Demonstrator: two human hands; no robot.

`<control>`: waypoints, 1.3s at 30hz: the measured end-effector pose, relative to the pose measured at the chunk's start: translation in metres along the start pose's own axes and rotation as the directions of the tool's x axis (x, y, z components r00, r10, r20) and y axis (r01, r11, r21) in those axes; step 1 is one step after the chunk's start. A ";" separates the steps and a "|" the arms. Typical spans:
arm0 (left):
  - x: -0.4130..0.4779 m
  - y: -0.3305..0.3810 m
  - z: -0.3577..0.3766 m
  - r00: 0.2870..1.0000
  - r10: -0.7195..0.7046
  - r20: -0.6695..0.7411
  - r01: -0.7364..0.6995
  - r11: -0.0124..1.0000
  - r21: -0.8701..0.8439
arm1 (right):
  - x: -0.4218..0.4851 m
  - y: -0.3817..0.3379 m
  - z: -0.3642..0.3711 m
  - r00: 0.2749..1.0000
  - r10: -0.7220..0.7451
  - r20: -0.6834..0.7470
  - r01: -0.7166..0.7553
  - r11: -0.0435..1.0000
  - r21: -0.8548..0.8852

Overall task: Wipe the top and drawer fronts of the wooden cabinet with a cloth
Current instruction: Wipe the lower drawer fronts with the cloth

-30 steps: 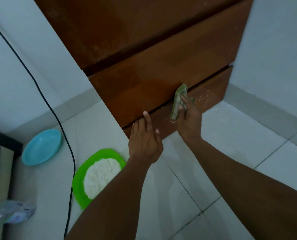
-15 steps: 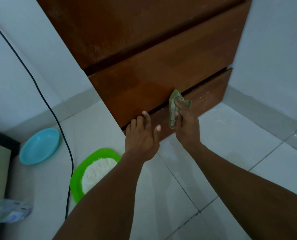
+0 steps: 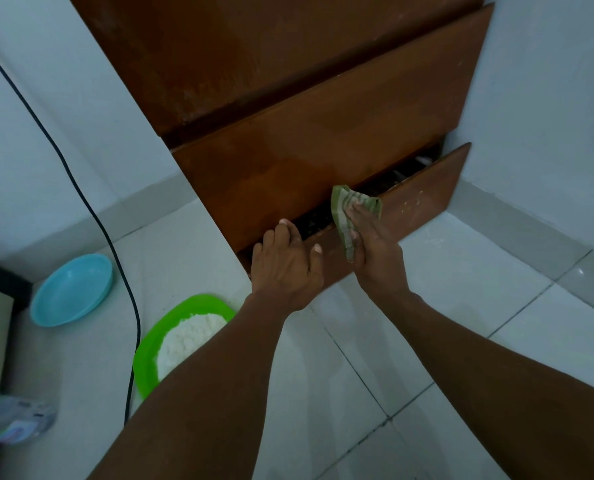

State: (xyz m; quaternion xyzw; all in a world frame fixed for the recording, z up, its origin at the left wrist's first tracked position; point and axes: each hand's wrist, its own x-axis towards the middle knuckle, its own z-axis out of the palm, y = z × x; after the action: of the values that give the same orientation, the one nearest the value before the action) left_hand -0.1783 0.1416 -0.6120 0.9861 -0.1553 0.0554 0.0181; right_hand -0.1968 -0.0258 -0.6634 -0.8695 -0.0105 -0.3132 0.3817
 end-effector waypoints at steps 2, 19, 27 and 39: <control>0.000 0.001 0.000 1.000 0.009 -0.008 -0.009 1.000 -0.017 | -0.001 0.002 -0.003 1.000 -0.030 0.011 0.030 0.999 -0.033; -0.047 -0.049 0.026 0.973 0.171 -0.154 -0.197 0.966 -0.167 | -0.001 -0.022 0.036 0.897 -0.316 0.308 0.380 0.909 -0.173; -0.046 -0.045 0.027 0.975 0.163 -0.150 -0.191 0.962 -0.195 | 0.005 -0.019 0.028 0.868 -0.378 0.323 0.452 0.871 -0.194; -0.010 0.000 0.023 0.952 0.266 -0.150 -0.291 0.938 -0.186 | 0.031 0.021 0.002 0.922 -0.249 0.298 0.327 0.910 -0.253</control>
State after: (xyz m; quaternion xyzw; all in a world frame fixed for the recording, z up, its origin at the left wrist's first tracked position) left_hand -0.1857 0.1431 -0.6356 0.9416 -0.2970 0.1016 0.1217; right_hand -0.1655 -0.0458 -0.6617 -0.9391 -0.1422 -0.2480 0.1908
